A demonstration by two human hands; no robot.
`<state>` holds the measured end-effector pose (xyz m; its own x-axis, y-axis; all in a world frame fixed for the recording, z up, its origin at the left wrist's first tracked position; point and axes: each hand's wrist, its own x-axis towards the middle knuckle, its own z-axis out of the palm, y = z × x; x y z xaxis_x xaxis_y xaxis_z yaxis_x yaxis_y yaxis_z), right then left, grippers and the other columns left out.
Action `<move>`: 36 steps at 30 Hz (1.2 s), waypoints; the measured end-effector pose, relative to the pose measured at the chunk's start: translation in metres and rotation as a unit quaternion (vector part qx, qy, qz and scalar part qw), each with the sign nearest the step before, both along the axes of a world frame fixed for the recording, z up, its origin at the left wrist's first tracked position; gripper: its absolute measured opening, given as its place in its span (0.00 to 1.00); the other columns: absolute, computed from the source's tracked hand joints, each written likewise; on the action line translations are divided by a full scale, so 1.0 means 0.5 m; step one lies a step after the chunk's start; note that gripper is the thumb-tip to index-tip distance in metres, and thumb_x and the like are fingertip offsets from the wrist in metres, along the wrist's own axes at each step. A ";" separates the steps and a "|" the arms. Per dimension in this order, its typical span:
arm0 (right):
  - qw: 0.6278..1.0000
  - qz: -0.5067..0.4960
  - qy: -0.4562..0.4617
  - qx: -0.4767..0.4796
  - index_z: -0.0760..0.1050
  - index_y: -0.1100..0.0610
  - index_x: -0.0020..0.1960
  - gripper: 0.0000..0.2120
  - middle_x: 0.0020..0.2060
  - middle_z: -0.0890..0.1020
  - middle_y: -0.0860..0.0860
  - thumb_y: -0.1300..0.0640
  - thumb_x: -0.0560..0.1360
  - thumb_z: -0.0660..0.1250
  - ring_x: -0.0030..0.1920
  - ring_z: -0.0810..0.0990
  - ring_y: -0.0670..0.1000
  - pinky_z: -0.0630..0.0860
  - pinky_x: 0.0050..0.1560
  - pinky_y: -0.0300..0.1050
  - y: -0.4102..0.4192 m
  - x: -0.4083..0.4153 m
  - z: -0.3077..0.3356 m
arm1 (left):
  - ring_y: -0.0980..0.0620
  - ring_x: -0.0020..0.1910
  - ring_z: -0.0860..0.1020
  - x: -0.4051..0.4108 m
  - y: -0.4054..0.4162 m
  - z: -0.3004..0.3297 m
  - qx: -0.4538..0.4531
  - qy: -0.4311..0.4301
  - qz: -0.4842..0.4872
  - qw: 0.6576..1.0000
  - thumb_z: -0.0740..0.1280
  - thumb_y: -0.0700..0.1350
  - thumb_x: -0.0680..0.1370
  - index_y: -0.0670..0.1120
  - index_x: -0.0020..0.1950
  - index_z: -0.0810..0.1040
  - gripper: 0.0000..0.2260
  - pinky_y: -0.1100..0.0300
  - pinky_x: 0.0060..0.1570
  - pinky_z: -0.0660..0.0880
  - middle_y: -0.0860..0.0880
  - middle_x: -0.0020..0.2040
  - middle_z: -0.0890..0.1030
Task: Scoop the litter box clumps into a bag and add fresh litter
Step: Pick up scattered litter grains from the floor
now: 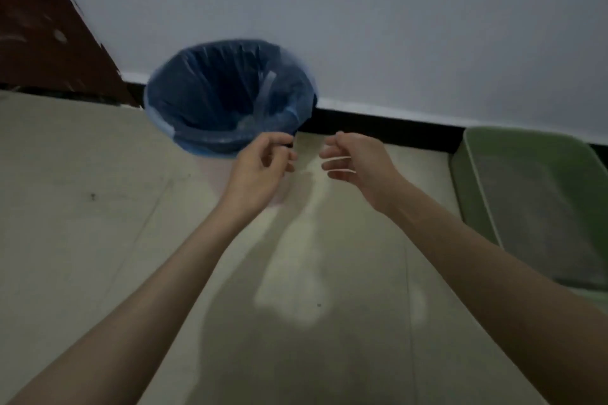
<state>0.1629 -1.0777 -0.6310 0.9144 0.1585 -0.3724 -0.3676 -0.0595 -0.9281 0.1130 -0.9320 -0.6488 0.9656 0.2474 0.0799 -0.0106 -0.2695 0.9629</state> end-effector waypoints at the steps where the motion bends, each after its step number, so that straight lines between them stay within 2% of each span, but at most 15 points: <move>1: 0.999 0.007 -0.003 -0.033 0.75 0.59 0.50 0.08 0.37 0.80 0.52 0.58 0.79 0.59 0.34 0.77 0.50 0.75 0.38 0.40 -0.021 -0.024 -0.042 | 0.59 0.36 0.78 -0.022 -0.021 -0.044 0.013 0.024 -0.016 0.999 0.59 0.38 0.79 0.46 0.53 0.74 0.07 0.67 0.41 0.75 0.50 0.41 0.80; 4: 0.992 0.036 0.013 -0.120 0.76 0.60 0.50 0.08 0.37 0.80 0.53 0.59 0.79 0.58 0.35 0.78 0.49 0.74 0.39 0.40 -0.082 -0.100 -0.181 | 0.54 0.41 0.79 -0.091 -0.077 -0.184 0.076 0.129 -0.073 0.986 0.62 0.38 0.78 0.47 0.51 0.77 0.07 0.63 0.45 0.74 0.47 0.45 0.82; 7: 0.974 0.076 0.053 -0.206 0.76 0.61 0.51 0.09 0.42 0.81 0.55 0.60 0.79 0.58 0.38 0.78 0.51 0.75 0.44 0.44 -0.134 -0.182 -0.304 | 0.52 0.47 0.78 -0.168 -0.097 -0.303 0.143 0.205 -0.097 0.963 0.63 0.37 0.77 0.42 0.53 0.79 0.09 0.69 0.45 0.70 0.47 0.50 0.82; 10: 0.950 0.112 0.066 -0.283 0.77 0.62 0.54 0.10 0.48 0.83 0.57 0.59 0.78 0.60 0.45 0.80 0.53 0.74 0.51 0.45 -0.176 -0.237 -0.390 | 0.50 0.46 0.77 -0.234 -0.086 -0.380 0.188 0.251 -0.059 0.948 0.63 0.36 0.76 0.41 0.53 0.80 0.09 0.66 0.47 0.70 0.44 0.50 0.81; 13: 0.935 0.102 0.053 -0.336 0.76 0.60 0.58 0.11 0.53 0.81 0.56 0.59 0.78 0.60 0.51 0.79 0.52 0.70 0.50 0.37 -0.202 -0.265 -0.434 | 0.46 0.46 0.78 -0.275 -0.078 -0.421 0.216 0.287 -0.022 0.933 0.64 0.36 0.75 0.41 0.55 0.79 0.10 0.59 0.50 0.72 0.42 0.49 0.80; 16: 0.932 0.049 0.034 -0.358 0.75 0.60 0.61 0.13 0.56 0.80 0.55 0.60 0.78 0.60 0.54 0.77 0.51 0.66 0.50 0.32 -0.213 -0.276 -0.458 | 0.46 0.47 0.77 -0.285 -0.089 -0.440 0.239 0.280 -0.021 0.929 0.64 0.36 0.75 0.41 0.56 0.78 0.11 0.59 0.51 0.71 0.42 0.49 0.79; 18: 0.930 0.043 0.026 -0.363 0.74 0.60 0.61 0.13 0.55 0.80 0.55 0.60 0.78 0.61 0.53 0.77 0.51 0.65 0.50 0.31 -0.212 -0.281 -0.473 | 0.45 0.48 0.77 -0.282 -0.104 -0.448 0.237 0.272 -0.026 0.932 0.64 0.35 0.75 0.40 0.56 0.78 0.11 0.59 0.51 0.71 0.42 0.49 0.79; 21: 0.929 0.071 0.024 -0.363 0.74 0.60 0.61 0.13 0.53 0.79 0.54 0.60 0.77 0.63 0.48 0.74 0.48 0.67 0.51 0.34 -0.201 -0.284 -0.493 | 0.44 0.51 0.76 -0.278 -0.127 -0.461 0.224 0.267 -0.031 0.937 0.65 0.36 0.74 0.40 0.57 0.77 0.12 0.57 0.53 0.70 0.41 0.51 0.77; 28: 0.903 0.061 -0.033 -0.425 0.77 0.62 0.50 0.07 0.48 0.79 0.56 0.59 0.76 0.65 0.50 0.75 0.55 0.70 0.51 0.45 -0.178 -0.288 -0.520 | 0.44 0.51 0.73 -0.274 -0.136 -0.476 0.225 0.282 -0.022 0.932 0.68 0.37 0.72 0.39 0.60 0.74 0.16 0.54 0.53 0.71 0.42 0.52 0.74; 33: 0.894 0.078 -0.033 -0.441 0.78 0.63 0.49 0.09 0.49 0.79 0.57 0.59 0.77 0.63 0.51 0.76 0.55 0.70 0.51 0.45 -0.172 -0.275 -0.523 | 0.44 0.53 0.72 -0.277 -0.139 -0.476 0.258 0.264 -0.044 0.928 0.68 0.37 0.72 0.39 0.58 0.75 0.15 0.63 0.53 0.65 0.41 0.52 0.74; 36: 0.896 0.100 -0.023 -0.432 0.78 0.63 0.50 0.10 0.49 0.79 0.56 0.58 0.77 0.62 0.51 0.75 0.54 0.70 0.51 0.43 -0.176 -0.264 -0.517 | 0.42 0.50 0.74 -0.276 -0.164 -0.480 0.319 0.235 -0.080 0.914 0.67 0.43 0.73 0.43 0.53 0.78 0.10 0.53 0.51 0.68 0.43 0.49 0.77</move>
